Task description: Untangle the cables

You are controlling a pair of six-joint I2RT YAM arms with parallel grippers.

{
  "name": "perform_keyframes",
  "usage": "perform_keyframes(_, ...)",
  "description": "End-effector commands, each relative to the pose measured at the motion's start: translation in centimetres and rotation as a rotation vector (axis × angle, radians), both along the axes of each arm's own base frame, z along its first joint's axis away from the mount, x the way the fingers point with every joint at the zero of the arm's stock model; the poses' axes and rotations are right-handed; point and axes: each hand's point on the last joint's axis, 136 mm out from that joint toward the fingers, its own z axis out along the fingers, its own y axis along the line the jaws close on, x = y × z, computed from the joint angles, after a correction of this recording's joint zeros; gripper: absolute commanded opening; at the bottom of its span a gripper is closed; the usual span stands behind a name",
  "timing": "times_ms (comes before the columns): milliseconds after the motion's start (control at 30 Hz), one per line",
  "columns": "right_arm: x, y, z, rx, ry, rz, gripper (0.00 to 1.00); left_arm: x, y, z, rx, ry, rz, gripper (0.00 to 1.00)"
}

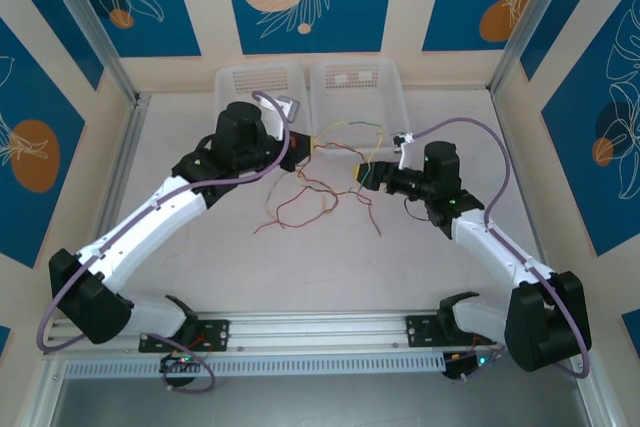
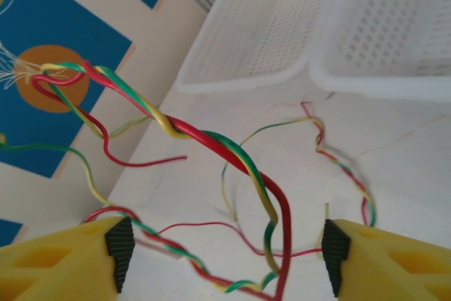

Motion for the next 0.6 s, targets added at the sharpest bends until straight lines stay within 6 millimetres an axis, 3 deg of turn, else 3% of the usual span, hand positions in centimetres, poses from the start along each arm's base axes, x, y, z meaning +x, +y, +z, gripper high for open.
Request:
perform_keyframes(0, 0.4, -1.3, 0.2, -0.018, -0.023, -0.077, 0.75, -0.1, 0.7, 2.0, -0.066, -0.037, 0.010, 0.00)
perform_keyframes(200, -0.3, -2.3, -0.7, -0.026, 0.012, -0.110, 0.87, 0.9, 2.6, 0.9, -0.071, -0.005, 0.077, 0.00)
perform_keyframes(400, -1.3, -3.8, -2.4, -0.033, 0.034, -0.151, 0.85, 1.1, 3.1, 0.2, -0.088, 0.016, 0.078, 0.00)
perform_keyframes(567, -2.8, -1.5, -3.9, 0.008, 0.087, 0.023, 0.81, 1.1, 3.4, -0.1, -0.104, 0.027, 0.073, 0.00)
